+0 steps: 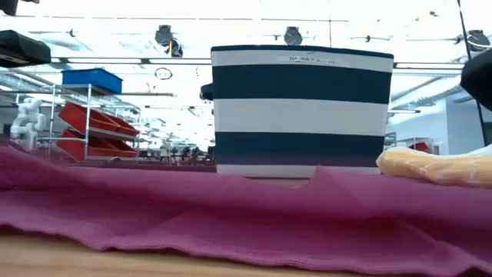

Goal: Fold towel
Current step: Fold the purple towel

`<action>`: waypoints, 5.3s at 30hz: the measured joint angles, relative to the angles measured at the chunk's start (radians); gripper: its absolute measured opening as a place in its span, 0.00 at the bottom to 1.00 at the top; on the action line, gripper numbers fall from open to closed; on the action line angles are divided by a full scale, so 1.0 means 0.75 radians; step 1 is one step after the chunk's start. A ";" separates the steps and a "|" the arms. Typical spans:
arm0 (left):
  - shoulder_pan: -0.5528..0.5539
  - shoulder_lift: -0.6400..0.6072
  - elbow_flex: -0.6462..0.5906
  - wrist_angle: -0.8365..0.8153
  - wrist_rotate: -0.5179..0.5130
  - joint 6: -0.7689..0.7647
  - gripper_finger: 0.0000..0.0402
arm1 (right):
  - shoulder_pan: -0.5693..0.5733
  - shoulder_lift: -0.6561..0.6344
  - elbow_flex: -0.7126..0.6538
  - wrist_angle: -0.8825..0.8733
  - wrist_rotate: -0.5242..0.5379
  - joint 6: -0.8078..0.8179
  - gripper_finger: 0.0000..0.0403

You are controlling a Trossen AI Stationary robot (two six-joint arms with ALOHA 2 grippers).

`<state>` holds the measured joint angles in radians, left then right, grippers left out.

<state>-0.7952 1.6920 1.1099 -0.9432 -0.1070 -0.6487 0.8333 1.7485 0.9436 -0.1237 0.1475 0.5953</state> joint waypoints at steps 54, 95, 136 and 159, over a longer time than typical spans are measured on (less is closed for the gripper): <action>0.233 0.205 0.000 -0.056 -0.188 0.217 0.25 | -0.197 0.093 -0.001 -0.075 0.142 0.107 0.39; 0.250 0.205 -0.001 -0.389 -0.242 0.148 0.25 | -0.292 0.011 -0.003 -0.046 0.118 0.034 0.38; 0.428 0.192 -0.001 0.561 -0.445 0.126 0.25 | -0.473 0.008 0.000 0.120 -0.333 -1.108 0.39; 0.595 0.251 0.001 0.570 -0.296 0.109 0.25 | -0.548 0.008 -0.001 0.078 -0.378 -1.204 0.39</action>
<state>-0.3493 1.8805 1.1105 -0.5153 -0.3287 -0.5668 0.4221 1.7546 0.9432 -0.0650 -0.1359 -0.3079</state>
